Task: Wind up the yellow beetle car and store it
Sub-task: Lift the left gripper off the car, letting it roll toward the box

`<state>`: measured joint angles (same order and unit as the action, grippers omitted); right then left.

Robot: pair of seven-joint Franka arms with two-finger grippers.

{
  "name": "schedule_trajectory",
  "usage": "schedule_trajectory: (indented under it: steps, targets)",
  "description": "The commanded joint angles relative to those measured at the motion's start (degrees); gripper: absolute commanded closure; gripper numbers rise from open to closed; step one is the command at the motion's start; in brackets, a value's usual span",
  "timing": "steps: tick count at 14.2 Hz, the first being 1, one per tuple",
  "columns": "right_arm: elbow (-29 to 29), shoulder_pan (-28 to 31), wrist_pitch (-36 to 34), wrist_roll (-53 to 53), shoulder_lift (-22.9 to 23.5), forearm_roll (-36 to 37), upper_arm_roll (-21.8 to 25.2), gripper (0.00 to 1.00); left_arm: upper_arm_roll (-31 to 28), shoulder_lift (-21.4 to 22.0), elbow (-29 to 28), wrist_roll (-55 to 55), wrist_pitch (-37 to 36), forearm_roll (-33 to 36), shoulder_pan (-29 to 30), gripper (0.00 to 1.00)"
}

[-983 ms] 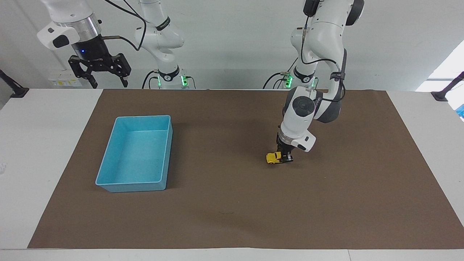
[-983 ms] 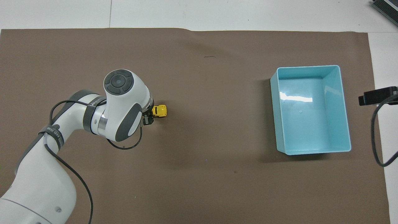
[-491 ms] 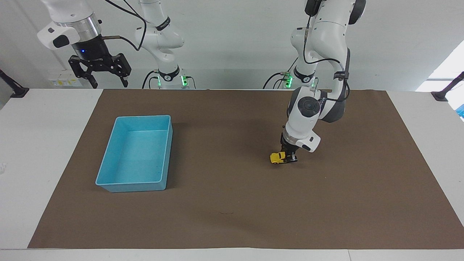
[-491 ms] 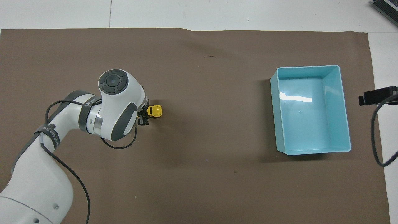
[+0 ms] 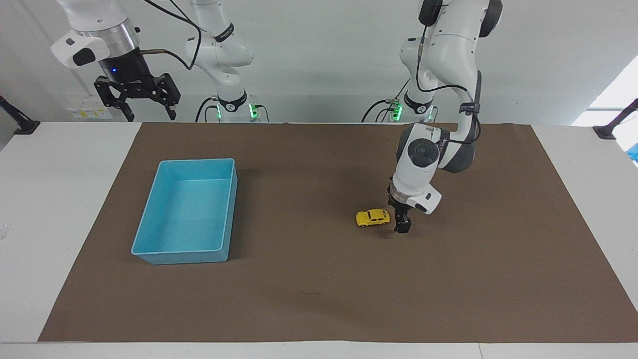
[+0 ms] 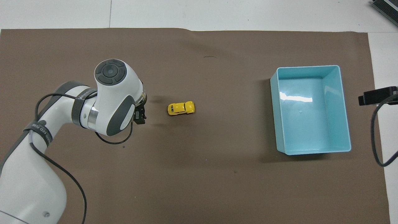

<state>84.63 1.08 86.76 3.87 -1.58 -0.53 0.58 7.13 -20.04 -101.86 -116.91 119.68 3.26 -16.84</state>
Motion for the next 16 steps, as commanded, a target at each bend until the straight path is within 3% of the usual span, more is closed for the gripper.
schedule_trajectory:
  steps: [1, 8, 16]
  targets:
    - [-0.17, 0.06, -0.72, -1.14, -0.17, -1.05, 0.12, 0.0, -0.1, 0.18, 0.96, 0.1, -1.64, 0.43, -0.21, 0.0]
    - [-0.17, 0.06, -0.98, -1.23, -0.17, -0.97, 0.3, 0.0, -0.19, 0.79, 3.25, 1.24, -1.29, 1.13, -0.03, 0.0]
    - [-0.17, 0.15, -1.07, -1.14, -0.17, -0.88, 0.38, 0.0, -0.19, 3.33, 7.38, 14.3, -2.08, 0.44, 0.67, 0.0]
